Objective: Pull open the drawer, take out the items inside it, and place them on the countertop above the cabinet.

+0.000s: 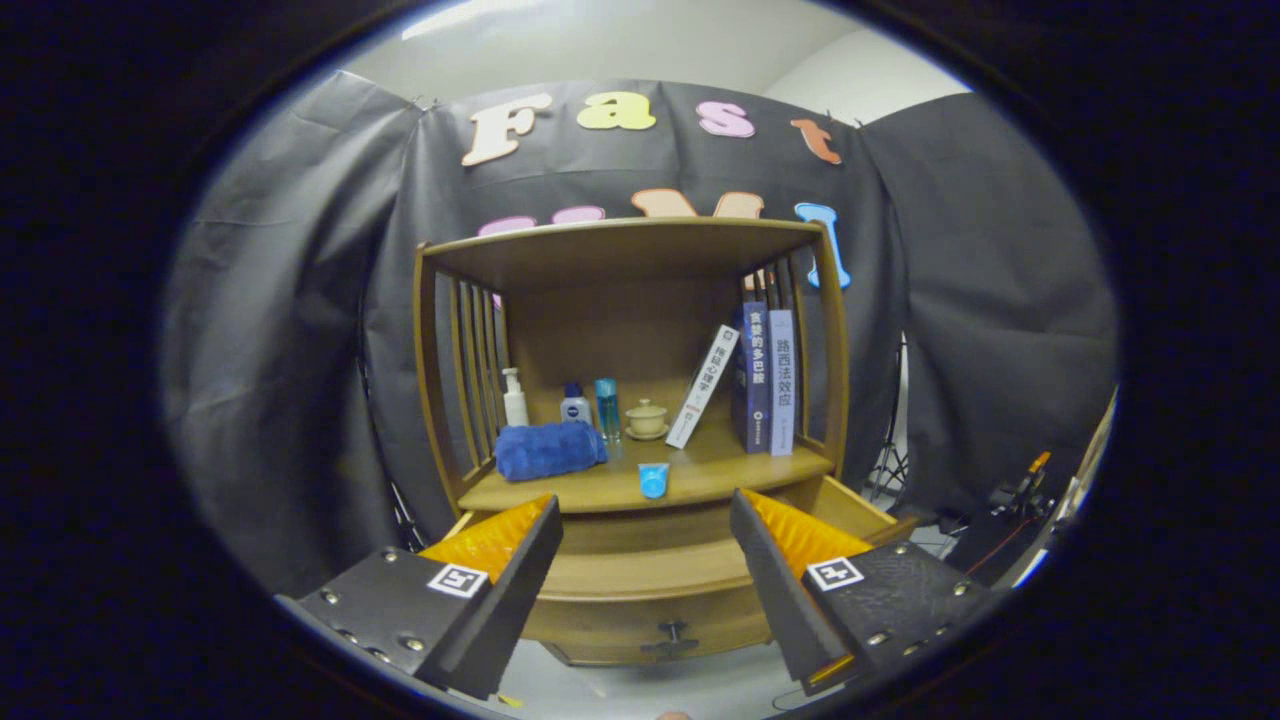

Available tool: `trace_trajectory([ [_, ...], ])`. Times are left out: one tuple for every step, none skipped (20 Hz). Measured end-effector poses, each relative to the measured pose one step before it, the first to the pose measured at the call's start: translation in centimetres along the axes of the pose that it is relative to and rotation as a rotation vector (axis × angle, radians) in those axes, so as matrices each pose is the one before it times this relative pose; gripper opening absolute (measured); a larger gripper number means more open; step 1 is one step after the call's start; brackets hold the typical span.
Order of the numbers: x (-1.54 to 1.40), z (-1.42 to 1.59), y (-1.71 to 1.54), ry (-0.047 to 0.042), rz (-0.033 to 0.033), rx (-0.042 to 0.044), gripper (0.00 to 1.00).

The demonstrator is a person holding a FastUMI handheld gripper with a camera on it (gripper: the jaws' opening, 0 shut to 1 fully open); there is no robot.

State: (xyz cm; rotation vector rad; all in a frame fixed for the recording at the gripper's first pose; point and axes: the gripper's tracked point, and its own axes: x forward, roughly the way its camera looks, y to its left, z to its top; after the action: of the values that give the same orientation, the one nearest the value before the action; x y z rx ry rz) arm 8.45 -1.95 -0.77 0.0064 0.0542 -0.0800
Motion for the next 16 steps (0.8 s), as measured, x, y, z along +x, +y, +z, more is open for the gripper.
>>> trace_trajectory([
  [-0.568,-0.869,-0.439,0.00092,0.00276,0.00411,1.00],
  [-0.430,-0.938,-0.609,-0.00311,0.00076,-0.00214,1.00],
  [-0.316,-0.957,-0.722,-0.00611,-0.00918,-0.01189,1.00],
  [-0.354,-1.157,-0.797,0.00111,-0.01423,-0.01677,1.00],
  [-0.233,-1.231,-0.435,0.00878,-0.00334,-0.01578,1.00],
  [-0.286,-1.272,-0.152,0.01391,0.00075,-0.00499,1.00],
  [-0.179,-1.064,-0.221,0.00626,-0.00268,0.00934,1.00],
  [-0.044,-0.919,-0.080,0.00626,0.00440,0.01386,1.00],
  [0.077,-0.851,0.124,0.00428,0.00463,0.01198,1.00],
  [0.205,-0.915,-0.194,0.00614,-0.00052,0.00868,1.00],
  [0.182,-0.816,-0.117,0.00982,-0.00313,0.00475,1.00],
  [0.245,-0.821,0.021,0.01020,-0.00047,0.00137,1.00],
  [0.407,-0.754,0.112,0.01048,0.00296,-0.00242,1.00],
  [0.322,-0.730,0.203,0.01406,0.00266,-0.00536,1.00],
  [0.550,-0.699,0.102,0.01102,0.00170,-0.00694,1.00],
  [0.515,-0.580,0.243,0.00755,0.00145,-0.00445,1.00],
])
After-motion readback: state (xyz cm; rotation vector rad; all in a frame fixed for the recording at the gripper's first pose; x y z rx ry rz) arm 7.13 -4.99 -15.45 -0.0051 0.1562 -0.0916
